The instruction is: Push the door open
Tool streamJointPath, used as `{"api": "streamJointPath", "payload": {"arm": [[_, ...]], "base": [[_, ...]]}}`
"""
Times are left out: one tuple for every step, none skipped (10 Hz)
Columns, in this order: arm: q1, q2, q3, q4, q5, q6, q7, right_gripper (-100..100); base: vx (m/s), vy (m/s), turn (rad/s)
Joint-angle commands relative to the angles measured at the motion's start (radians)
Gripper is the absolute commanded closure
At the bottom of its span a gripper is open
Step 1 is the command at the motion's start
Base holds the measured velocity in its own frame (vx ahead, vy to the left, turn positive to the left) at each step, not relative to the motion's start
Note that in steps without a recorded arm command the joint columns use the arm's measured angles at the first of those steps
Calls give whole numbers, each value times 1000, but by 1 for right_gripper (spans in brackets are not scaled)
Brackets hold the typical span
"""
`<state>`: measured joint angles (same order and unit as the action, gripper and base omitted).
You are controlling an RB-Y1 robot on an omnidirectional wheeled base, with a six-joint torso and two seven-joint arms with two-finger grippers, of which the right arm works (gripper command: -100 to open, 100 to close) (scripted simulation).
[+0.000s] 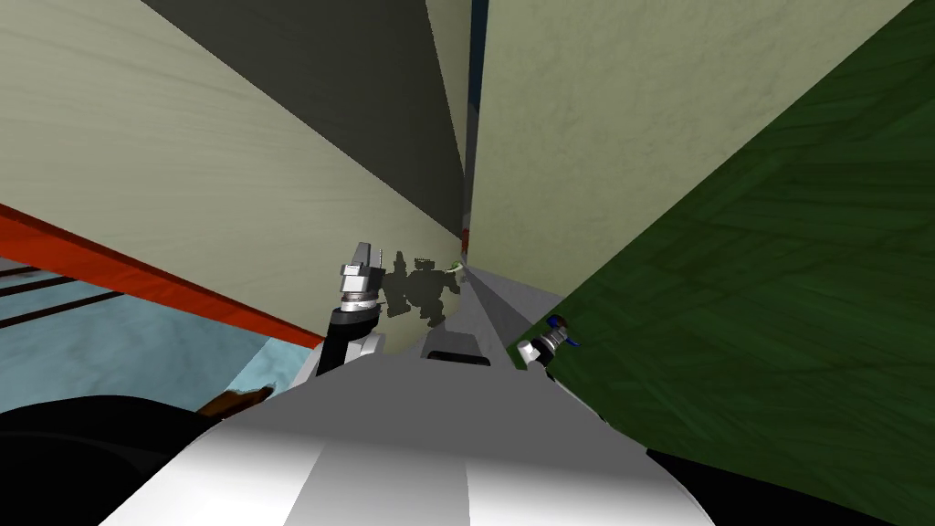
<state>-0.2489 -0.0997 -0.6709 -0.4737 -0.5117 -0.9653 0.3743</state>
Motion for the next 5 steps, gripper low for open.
{"api": "streamJointPath", "payload": {"arm": [[6,7,-24,-27,-15,-10,28,100],[0,14,-43,-26,-29,-24,46,100],[0,14,-43,-26,-29,-24,46,100],[-7,21,-62,-24,-43,-39,65,100],[-13,28,-81,-23,-56,-53,83,100]], "base": [[136,-116,-26],[157,-137,-46],[111,-105,0],[95,-96,-23],[141,-149,-22]]}}
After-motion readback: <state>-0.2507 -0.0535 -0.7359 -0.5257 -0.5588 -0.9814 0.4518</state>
